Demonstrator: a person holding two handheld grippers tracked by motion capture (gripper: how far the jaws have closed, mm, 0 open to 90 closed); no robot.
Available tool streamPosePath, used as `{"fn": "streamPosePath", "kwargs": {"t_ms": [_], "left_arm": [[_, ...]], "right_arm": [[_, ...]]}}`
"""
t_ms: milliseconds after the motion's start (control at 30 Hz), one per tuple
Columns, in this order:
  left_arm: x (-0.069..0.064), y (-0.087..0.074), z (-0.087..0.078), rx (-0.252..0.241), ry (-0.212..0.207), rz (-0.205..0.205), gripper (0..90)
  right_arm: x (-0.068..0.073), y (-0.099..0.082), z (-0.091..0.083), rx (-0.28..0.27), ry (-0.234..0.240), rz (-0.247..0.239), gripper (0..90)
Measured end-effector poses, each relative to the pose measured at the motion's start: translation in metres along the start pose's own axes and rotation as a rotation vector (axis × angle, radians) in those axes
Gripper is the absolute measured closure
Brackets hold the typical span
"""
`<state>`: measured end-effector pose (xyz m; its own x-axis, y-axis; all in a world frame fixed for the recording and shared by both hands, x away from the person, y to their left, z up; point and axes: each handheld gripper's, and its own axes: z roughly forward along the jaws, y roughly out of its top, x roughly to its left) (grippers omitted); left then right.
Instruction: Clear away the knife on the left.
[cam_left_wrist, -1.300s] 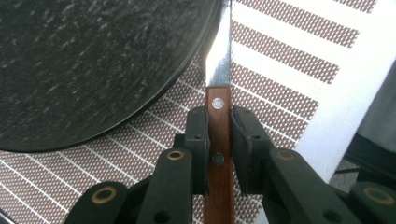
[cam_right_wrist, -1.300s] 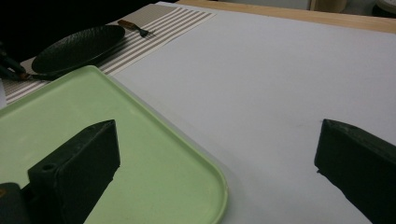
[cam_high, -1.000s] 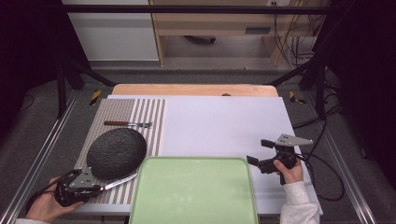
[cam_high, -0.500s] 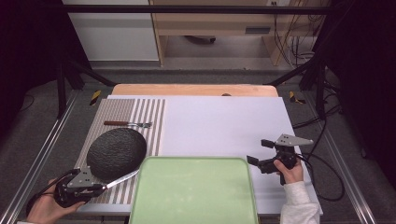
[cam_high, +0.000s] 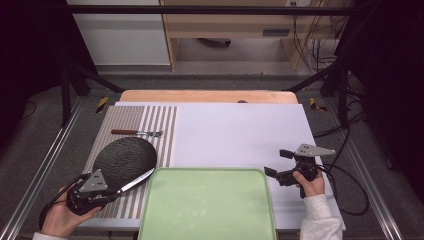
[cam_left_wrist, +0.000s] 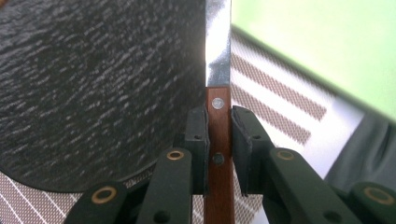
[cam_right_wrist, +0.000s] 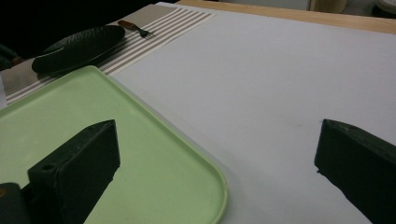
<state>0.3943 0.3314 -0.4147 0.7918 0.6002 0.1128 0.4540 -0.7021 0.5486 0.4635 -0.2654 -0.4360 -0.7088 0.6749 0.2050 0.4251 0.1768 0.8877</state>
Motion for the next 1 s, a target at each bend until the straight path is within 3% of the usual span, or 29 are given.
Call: {"fn": "streamPosePath", "kwargs": {"t_ms": [400,533,600,1000], "left_arm": [[-0.009,0.022,0.003,-0.043,0.012,-0.070,76.8],[-0.013,0.029,0.006,-0.064,0.006,-0.110,76.8],[-0.014,0.030,0.006,-0.064,0.004,-0.108,76.8],[-0.030,0.045,0.013,-0.077,0.030,-0.190,76.8]], "right_arm": [[0.000,0.000,0.000,0.000,0.000,0.000,0.6],[0.000,0.000,0.000,0.000,0.001,0.000,0.6],[0.000,0.000,0.000,0.001,-0.001,-0.002,0.5],[0.000,0.000,0.001,0.004,-0.001,-0.002,0.5]]}}
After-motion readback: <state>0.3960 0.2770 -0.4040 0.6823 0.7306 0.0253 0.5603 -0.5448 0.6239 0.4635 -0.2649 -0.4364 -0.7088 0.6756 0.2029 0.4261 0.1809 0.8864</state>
